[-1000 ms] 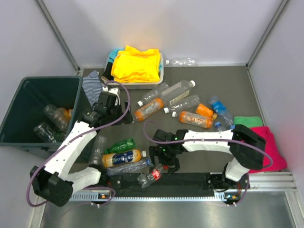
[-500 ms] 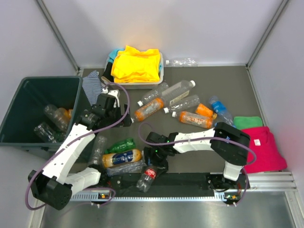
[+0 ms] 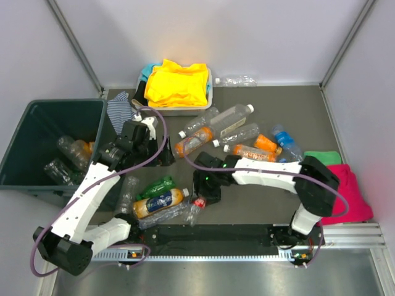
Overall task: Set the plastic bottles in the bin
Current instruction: Pick up the plastic bottle from the corner of the board.
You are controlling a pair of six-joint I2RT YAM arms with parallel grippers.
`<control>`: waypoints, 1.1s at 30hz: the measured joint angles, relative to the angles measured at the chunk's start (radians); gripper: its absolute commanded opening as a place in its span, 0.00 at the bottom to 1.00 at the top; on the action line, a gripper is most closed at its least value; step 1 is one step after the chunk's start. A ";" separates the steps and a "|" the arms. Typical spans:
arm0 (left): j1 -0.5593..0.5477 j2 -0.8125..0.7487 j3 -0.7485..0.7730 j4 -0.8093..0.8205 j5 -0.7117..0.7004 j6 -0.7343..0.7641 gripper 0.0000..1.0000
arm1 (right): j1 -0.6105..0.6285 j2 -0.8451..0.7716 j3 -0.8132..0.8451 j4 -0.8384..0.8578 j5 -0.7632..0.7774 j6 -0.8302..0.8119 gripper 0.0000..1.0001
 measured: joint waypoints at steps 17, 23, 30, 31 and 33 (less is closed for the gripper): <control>-0.001 -0.001 0.007 0.285 0.647 -0.110 0.99 | -0.279 -0.156 0.431 -0.155 0.089 -0.436 0.15; -0.004 0.021 -0.035 0.384 0.679 -0.140 0.99 | -0.283 -0.156 0.441 -0.152 0.047 -0.524 0.15; -0.045 0.121 -0.068 0.443 0.664 -0.155 0.79 | -0.283 -0.164 0.440 -0.133 0.006 -0.584 0.16; -0.051 0.131 -0.069 0.443 0.656 -0.156 0.71 | -0.284 -0.168 0.440 -0.127 0.005 -0.591 0.21; -0.060 0.140 -0.070 0.446 0.650 -0.160 0.52 | -0.286 -0.173 0.439 -0.119 0.010 -0.605 0.64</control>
